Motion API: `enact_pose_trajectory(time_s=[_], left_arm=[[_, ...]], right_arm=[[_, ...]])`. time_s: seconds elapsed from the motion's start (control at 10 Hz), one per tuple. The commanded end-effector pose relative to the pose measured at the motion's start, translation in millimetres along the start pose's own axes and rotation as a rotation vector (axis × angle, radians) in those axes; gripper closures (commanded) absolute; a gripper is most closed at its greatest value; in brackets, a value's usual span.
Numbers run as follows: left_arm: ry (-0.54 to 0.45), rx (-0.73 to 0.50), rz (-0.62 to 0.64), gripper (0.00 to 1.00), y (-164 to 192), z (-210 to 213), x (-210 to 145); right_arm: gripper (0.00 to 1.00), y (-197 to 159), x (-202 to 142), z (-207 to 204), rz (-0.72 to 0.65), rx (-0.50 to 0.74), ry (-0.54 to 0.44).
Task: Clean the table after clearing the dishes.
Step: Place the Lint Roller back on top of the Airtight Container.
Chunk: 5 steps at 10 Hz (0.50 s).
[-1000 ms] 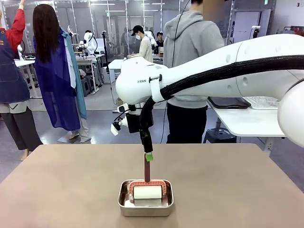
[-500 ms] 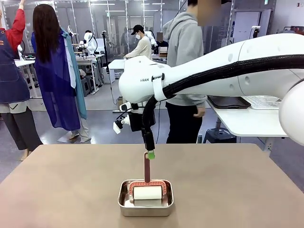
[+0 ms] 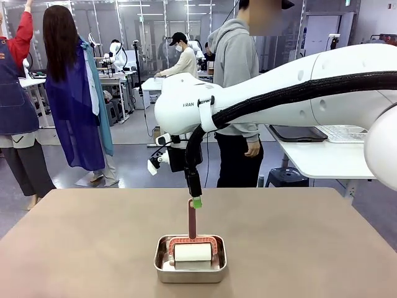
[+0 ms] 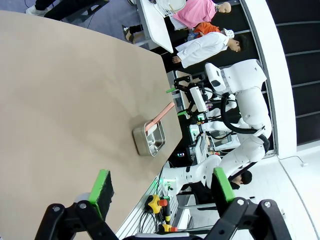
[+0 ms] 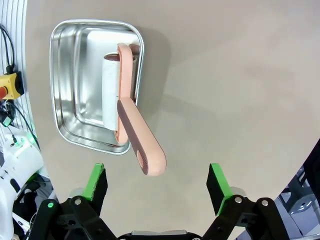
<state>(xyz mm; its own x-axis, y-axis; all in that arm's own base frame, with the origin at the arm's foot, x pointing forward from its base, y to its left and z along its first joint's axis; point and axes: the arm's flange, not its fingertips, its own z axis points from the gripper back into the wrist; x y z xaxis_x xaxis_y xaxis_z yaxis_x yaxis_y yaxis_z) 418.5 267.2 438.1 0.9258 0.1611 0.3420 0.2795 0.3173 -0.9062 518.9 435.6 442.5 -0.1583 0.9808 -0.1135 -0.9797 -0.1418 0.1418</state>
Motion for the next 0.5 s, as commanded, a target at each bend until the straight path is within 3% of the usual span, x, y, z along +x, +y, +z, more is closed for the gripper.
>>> enact_pose_trajectory(time_s=[0.0,0.4], left_arm=[[-0.010,0.016,0.017,0.00,-4.6,-0.9,-1.3],[-0.010,0.016,0.017,0.00,-4.6,-0.9,-1.3]], right_arm=[[0.00,2.3,3.6,0.7,-0.004,-0.002,0.002],[0.00,2.3,3.6,0.7,-0.004,-0.002,0.002]])
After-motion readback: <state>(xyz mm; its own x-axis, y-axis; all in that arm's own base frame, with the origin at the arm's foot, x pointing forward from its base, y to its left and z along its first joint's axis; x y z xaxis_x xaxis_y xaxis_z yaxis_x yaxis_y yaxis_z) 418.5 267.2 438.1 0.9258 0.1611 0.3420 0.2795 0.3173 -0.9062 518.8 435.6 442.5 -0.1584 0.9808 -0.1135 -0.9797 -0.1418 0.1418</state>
